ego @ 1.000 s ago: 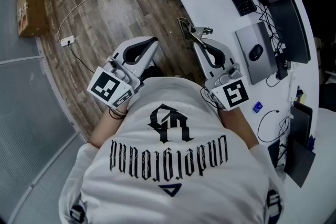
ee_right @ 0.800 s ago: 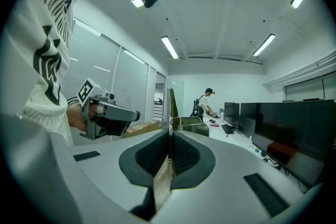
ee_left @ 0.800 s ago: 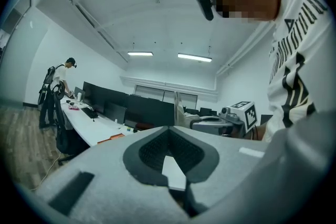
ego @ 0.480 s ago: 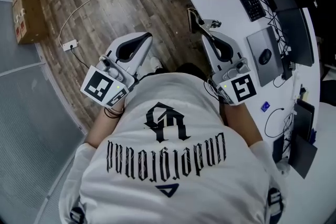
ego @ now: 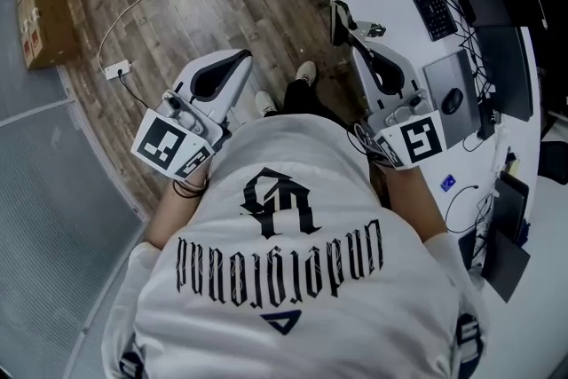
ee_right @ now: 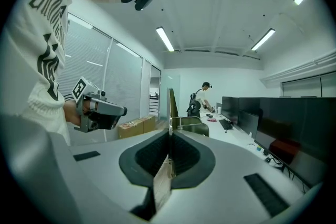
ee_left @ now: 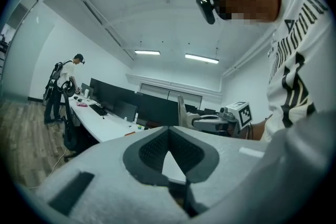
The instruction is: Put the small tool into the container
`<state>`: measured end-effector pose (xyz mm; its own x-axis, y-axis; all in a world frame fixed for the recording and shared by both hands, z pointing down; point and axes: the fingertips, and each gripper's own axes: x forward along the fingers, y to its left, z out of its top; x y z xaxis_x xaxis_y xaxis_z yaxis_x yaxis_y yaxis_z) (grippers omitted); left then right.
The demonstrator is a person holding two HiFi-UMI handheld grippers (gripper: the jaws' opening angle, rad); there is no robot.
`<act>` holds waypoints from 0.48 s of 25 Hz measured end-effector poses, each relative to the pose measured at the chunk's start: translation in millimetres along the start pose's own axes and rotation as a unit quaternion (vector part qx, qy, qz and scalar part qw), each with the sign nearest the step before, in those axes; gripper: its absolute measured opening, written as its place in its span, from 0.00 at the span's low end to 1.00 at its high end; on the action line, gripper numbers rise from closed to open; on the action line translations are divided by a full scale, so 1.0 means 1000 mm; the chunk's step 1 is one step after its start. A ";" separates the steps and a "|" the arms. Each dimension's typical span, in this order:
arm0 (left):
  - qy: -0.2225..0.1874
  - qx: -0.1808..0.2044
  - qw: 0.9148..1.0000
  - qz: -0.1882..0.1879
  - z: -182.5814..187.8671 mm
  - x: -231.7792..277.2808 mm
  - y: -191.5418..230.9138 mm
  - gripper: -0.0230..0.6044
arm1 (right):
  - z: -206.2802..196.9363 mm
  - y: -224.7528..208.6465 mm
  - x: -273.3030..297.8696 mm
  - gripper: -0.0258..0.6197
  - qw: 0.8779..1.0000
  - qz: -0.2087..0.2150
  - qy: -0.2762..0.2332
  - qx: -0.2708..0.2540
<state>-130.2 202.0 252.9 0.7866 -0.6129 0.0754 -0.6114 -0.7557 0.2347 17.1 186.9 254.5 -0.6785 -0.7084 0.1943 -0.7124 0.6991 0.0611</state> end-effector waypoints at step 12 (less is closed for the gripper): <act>0.013 -0.015 1.000 0.012 0.002 0.047 0.032 0.06 | -0.005 -0.054 0.036 0.06 1.000 0.019 0.007 0.008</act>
<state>-112.8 148.2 262.1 0.7735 -0.6249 0.1059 -0.6280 -0.7331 0.2613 32.2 123.9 262.8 -0.7023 -0.6801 0.2103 -0.6892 0.7236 0.0385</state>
